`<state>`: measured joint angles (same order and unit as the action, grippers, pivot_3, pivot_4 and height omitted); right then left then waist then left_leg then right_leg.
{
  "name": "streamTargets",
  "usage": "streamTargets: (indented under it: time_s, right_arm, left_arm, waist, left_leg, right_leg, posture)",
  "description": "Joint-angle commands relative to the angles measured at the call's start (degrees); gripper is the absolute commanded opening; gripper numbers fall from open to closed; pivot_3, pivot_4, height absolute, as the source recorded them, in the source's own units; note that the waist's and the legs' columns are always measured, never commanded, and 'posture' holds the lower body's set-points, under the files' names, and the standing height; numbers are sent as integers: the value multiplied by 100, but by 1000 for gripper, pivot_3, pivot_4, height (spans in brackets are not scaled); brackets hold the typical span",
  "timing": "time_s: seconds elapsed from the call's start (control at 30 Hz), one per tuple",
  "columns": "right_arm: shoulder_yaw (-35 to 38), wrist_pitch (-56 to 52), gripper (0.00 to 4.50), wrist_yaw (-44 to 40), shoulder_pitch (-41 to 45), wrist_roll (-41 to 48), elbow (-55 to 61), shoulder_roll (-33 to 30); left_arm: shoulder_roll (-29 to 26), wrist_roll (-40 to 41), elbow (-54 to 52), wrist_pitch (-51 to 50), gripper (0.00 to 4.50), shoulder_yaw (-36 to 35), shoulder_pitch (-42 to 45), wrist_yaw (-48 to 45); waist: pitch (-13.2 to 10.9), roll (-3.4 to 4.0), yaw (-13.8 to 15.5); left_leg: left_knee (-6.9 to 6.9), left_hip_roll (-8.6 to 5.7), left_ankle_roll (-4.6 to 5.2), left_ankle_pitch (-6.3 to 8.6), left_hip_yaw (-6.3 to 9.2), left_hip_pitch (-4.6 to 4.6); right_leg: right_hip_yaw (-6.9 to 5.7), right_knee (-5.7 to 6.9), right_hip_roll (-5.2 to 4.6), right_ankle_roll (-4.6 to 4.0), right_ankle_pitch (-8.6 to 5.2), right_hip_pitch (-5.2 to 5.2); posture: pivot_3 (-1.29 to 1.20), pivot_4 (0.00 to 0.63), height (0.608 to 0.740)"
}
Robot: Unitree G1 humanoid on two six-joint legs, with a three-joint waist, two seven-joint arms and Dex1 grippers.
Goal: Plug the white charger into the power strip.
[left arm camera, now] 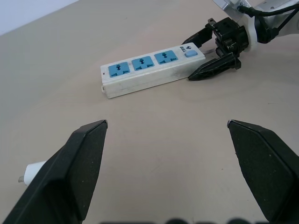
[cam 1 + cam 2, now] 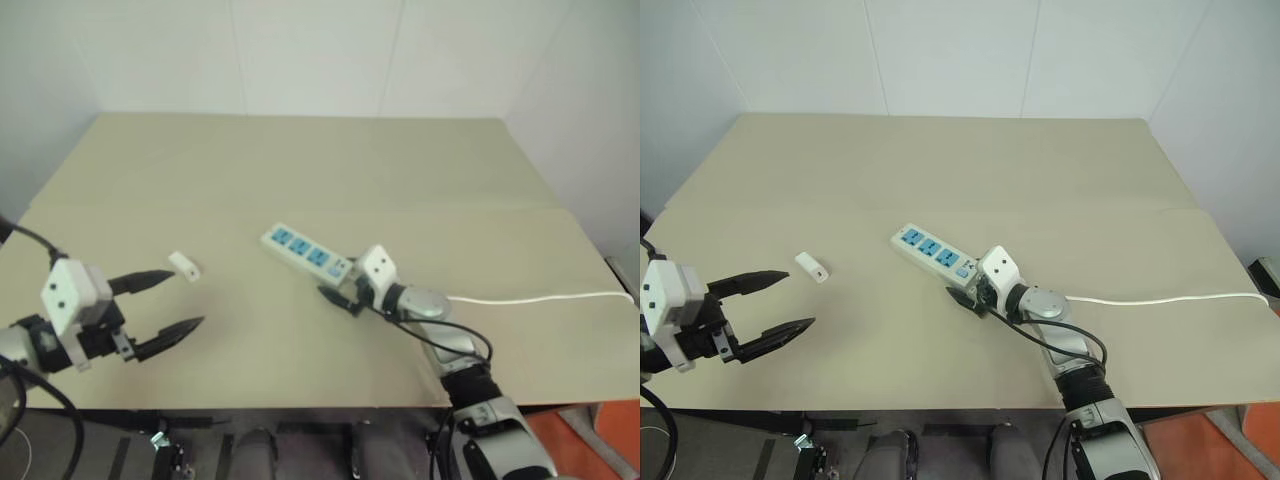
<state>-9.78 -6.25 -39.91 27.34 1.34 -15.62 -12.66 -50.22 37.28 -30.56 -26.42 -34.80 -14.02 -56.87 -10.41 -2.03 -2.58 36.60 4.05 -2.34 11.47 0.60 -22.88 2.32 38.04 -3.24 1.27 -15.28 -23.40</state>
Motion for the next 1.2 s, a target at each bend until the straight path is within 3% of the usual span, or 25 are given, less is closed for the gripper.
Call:
streamTargets:
  time_s: [0.03,0.43,0.73,0.93,1.03,1.2]
  right_arm:
    - [-2,402,4443,-101,149,167,-332,162]
    - [383,1700,4443,-404,760,454,-2460,682]
    - [122,2373,4443,-730,1261,72,-3728,735]
    - [160,2527,4443,-419,1622,-102,-4482,886]
    - [232,2654,3547,-429,1672,-56,-4688,965]
    - [278,2924,3429,-680,1651,19,-4647,1020]
  left_arm:
    - [-19,-2,-89,98,4500,-13,61,6]
    - [-88,58,-132,32,4500,-217,-12,-87]
    - [-178,88,-114,-6,4500,-276,-11,-160]
    - [-223,124,-146,-31,4500,-407,-73,-191]
    - [-210,149,-207,-60,4500,-505,-150,-188]
    - [-228,184,-250,-87,4500,-668,-272,-188]
  waist:
    - [0,0,-5]
    - [16,-26,-177]
    - [33,-52,-179]
    - [42,-62,-259]
    - [49,-74,-313]
    - [53,-79,-323]
  left_leg:
    - [0,0,0,0,0,0]
    - [-25,28,0,0,-21,58]
    - [-40,78,0,0,-43,91]
    - [-68,79,0,0,-43,127]
    - [-70,79,-1,0,-46,147]
    - [-75,79,-1,0,-60,159]
  right_leg:
    - [0,0,0,0,0,0]
    - [23,1,26,1,-1,27]
    - [44,-1,80,-11,1,28]
    - [72,1,104,-24,7,30]
    - [88,1,111,-29,9,39]
    - [105,1,113,-28,9,39]
  posture:
    - [0,150,740]
    - [0,150,740]
    - [0,150,740]
    - [0,150,740]
    - [0,150,740]
    - [0,150,740]
